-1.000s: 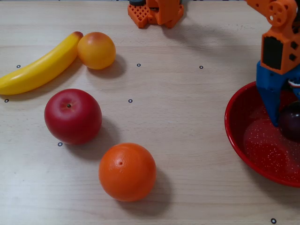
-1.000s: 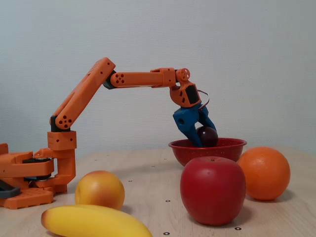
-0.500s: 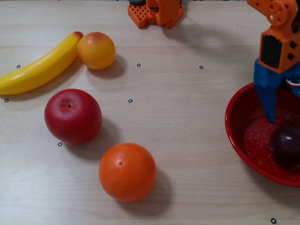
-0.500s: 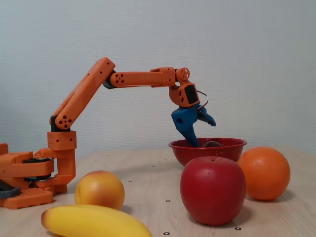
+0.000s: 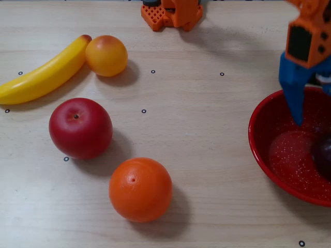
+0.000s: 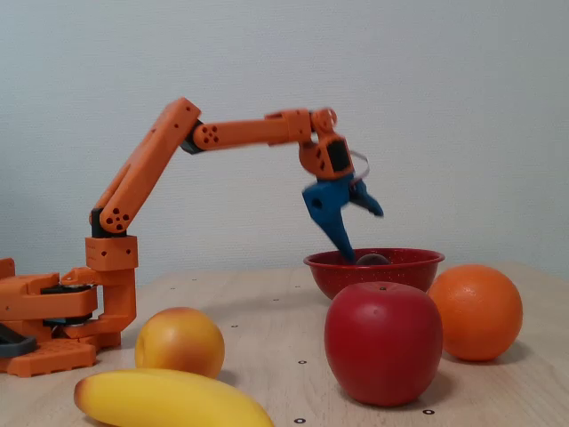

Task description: Put plum in the red bowl.

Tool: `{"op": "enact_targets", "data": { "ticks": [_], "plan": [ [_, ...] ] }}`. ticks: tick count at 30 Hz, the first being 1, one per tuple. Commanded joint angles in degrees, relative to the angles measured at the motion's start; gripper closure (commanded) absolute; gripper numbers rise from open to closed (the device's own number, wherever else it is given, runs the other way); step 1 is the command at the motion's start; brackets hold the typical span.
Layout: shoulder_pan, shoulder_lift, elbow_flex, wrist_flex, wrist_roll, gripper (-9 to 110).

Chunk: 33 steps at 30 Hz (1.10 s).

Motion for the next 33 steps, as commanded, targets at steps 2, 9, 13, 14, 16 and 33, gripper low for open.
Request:
{"op": "enact_targets", "data": {
  "ticks": [2, 9, 13, 14, 16, 33],
  "plan": [
    [2.29, 14.06, -5.71, 1.58, 0.0, 60],
    [4.22, 21.71, 0.09, 1.67, 0.0, 81],
    [5.1, 25.05, 2.55, 2.72, 0.0, 97],
    [5.36, 25.66, 2.81, 3.25, 0.0, 100],
    [5.89, 26.98, 3.43, 4.13, 0.0, 102],
    [15.73, 56.87, 36.04, 0.88, 0.35, 102]
  ]
}}
